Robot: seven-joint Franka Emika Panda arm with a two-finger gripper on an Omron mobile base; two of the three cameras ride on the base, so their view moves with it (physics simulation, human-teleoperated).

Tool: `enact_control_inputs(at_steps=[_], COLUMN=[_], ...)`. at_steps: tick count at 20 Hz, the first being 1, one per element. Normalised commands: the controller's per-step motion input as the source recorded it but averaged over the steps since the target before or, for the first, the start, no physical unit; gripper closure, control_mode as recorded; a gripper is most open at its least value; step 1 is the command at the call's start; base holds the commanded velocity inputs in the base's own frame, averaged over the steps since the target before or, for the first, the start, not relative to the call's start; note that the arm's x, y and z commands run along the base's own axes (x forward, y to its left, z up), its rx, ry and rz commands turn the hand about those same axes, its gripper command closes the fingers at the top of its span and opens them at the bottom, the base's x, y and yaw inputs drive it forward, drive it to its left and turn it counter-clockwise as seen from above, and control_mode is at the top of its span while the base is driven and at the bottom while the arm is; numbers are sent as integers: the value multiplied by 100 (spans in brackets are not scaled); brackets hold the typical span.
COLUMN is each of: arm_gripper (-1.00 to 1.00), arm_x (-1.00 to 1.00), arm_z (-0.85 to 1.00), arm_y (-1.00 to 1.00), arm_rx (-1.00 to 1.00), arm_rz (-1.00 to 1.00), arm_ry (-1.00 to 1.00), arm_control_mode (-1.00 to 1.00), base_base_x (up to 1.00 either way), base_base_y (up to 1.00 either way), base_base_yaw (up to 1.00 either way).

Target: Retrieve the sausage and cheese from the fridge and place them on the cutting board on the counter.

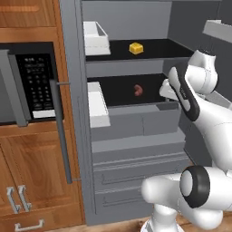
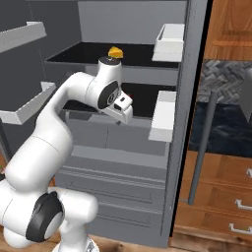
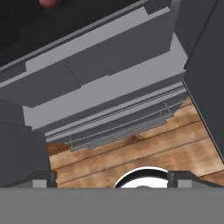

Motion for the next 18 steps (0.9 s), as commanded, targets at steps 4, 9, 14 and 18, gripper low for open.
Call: enact_control_inputs(at_steps=[4, 9, 14, 18], arm_gripper=[-100, -100, -100, -100], arm_x=[0, 0, 0, 0], arm_z=[0, 0, 0, 0], arm_y=[0, 0, 0, 0], arm_rx=[0, 0, 0, 0], arm_rz=[0, 0, 0, 0], arm_ry=[0, 0, 0, 0], arm_control_mode=[100, 100, 100, 100], base_base_x=[60, 57, 16, 0], base_base_y=[-6, 0, 0, 0], base_base_yaw=[0, 0, 0, 0])
